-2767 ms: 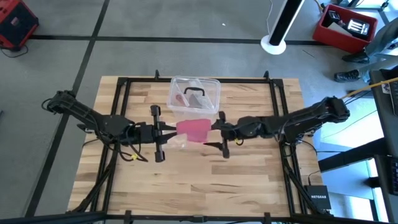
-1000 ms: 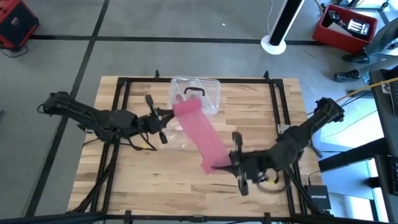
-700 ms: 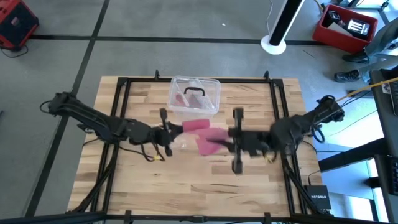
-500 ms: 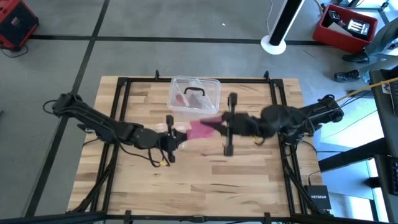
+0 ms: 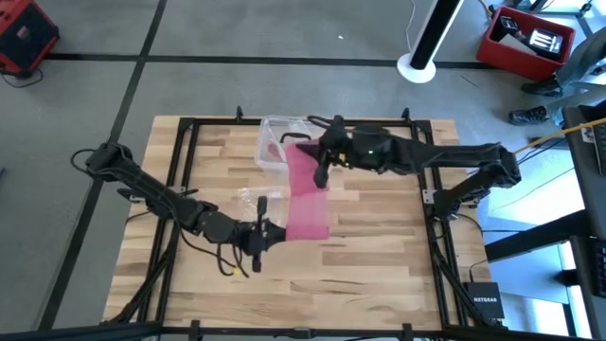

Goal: Roll bandage
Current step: Roll the pink bandage

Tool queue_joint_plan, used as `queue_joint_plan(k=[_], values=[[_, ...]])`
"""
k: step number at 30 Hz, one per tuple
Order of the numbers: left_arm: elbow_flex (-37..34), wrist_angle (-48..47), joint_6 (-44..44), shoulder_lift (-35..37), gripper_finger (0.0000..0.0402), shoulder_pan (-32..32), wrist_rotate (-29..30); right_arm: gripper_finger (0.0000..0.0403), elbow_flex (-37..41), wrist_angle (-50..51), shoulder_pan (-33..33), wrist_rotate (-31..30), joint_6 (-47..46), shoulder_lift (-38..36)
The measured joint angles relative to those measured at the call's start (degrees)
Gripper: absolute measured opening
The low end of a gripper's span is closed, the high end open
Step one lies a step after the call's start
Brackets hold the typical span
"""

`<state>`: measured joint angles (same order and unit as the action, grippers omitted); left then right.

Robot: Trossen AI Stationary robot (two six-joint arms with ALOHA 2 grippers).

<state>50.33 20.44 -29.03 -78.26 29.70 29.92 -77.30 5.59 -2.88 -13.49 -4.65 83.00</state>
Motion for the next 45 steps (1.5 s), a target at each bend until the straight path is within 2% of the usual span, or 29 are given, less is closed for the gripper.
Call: queue_joint_plan(k=[9, 14, 17, 19, 26, 29, 32, 37, 45], values=[[1.1, 5.1, -3.8, 2.2, 0.0002, 2.4, 2.8, 0.0008, 19.8, -14.0, -1.5, 8.0, -8.6, 0.5], [1.7, 5.3, -9.4, 3.5, 0.0002, 1.4, 7.5, 0.0010, 25.2, -17.1, -1.6, 19.2, -15.0, 0.5], [1.7, 5.2, -8.0, 3.5, 0.0002, -0.7, 7.6, 0.0018, 26.0, -16.5, -1.7, 21.2, -16.7, 0.5], [1.6, 4.4, -6.0, 3.4, 0.0002, -2.0, 7.7, 0.0039, 26.0, -16.5, -1.7, 21.2, -17.5, 0.5], [1.6, 0.8, -1.0, 3.2, 0.0002, -3.2, 7.8, 0.0174, 25.9, -16.3, -2.2, 19.5, -15.4, 0.1], [1.6, -0.8, -0.8, 3.2, 0.0002, -2.6, 7.8, 0.0224, 24.7, -16.4, -3.2, 18.3, -19.9, 0.0], [1.6, -3.8, 1.6, 3.2, 0.0002, -2.5, 7.7, 0.0258, 23.5, -16.0, -4.1, 21.2, -25.0, 0.0], [1.6, -11.7, 7.5, 3.2, 0.0002, -2.5, 7.6, 0.0282, 21.6, -15.2, -6.2, 27.1, -36.1, 0.0], [1.6, -21.1, 13.5, 3.2, 0.0002, -2.5, 7.7, 0.0285, 21.5, -14.2, -6.3, 30.1, -42.1, 0.0]])
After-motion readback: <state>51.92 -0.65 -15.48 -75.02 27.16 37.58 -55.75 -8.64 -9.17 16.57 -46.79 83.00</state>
